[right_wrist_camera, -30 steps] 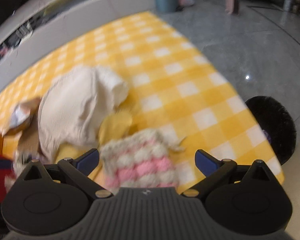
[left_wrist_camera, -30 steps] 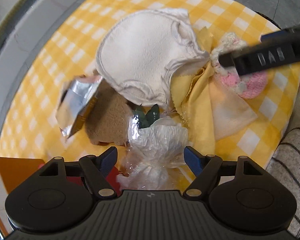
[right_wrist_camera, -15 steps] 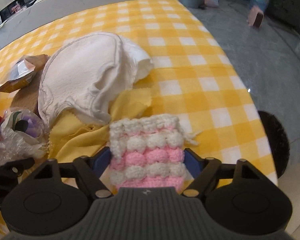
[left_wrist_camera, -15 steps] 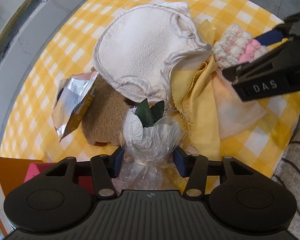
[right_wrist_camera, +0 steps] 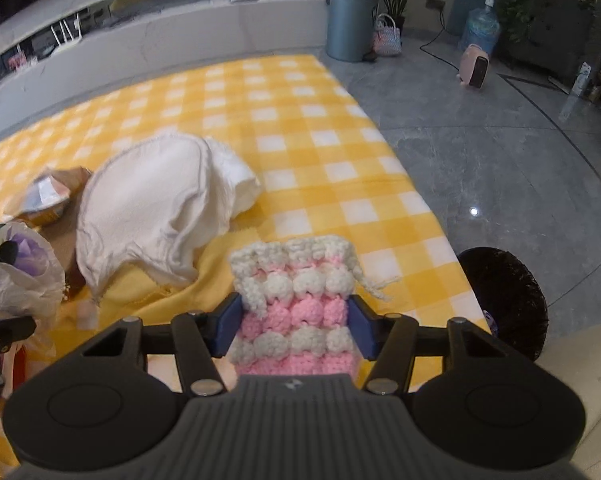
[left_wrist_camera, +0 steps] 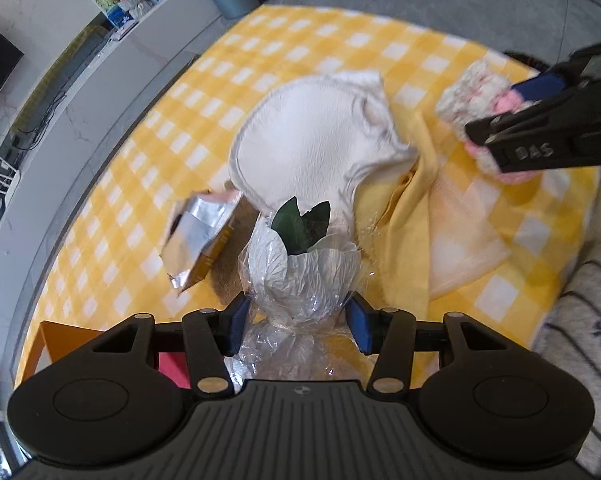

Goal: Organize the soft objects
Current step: 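Carry the pouch over the white box and open the right tool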

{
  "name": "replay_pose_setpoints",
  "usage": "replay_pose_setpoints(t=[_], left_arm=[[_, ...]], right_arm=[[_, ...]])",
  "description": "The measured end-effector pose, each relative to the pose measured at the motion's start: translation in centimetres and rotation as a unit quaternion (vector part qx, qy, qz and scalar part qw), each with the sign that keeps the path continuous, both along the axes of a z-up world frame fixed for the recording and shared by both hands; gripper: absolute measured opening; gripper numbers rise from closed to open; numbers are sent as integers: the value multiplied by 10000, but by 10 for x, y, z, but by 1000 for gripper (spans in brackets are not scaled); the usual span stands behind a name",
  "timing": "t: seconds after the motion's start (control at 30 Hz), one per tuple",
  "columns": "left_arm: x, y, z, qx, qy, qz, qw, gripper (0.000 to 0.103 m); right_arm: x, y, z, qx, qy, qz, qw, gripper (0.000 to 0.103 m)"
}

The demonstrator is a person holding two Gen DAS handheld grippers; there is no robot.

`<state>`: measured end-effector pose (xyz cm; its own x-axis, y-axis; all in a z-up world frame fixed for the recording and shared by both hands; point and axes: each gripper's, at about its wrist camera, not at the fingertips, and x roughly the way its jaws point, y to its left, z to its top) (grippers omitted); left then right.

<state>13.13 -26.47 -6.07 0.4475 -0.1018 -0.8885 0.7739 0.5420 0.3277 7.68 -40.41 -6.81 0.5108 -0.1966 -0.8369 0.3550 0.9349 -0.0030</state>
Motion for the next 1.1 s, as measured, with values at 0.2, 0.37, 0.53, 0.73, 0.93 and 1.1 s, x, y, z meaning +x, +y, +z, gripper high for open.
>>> replay_pose_setpoints(t=[0.2, 0.37, 0.53, 0.73, 0.93, 1.1], left_arm=[[18, 21, 54, -959, -123, 490, 9941, 58], [28, 43, 89, -1552, -236, 885, 9836, 58], [28, 70, 110, -1827, -402, 1139, 9757, 58], [15, 104, 120, -1943, -611, 1399, 9690, 58], [5, 146, 131, -2211, -837, 1698, 9567, 58], [-4, 187, 141, -2532, -1020, 1965, 9418, 58]], right_arm=[[-7, 1, 12, 153, -371, 54, 9992, 57], [-9, 4, 27, 498, -863, 209, 9948, 57], [-12, 14, 46, 895, -1432, 485, 9844, 57], [-16, 38, 74, 1235, -2033, 918, 9670, 57], [-16, 69, 98, 1487, -2634, 1176, 9459, 57], [-18, 101, 116, 1625, -3011, 1278, 9309, 58]])
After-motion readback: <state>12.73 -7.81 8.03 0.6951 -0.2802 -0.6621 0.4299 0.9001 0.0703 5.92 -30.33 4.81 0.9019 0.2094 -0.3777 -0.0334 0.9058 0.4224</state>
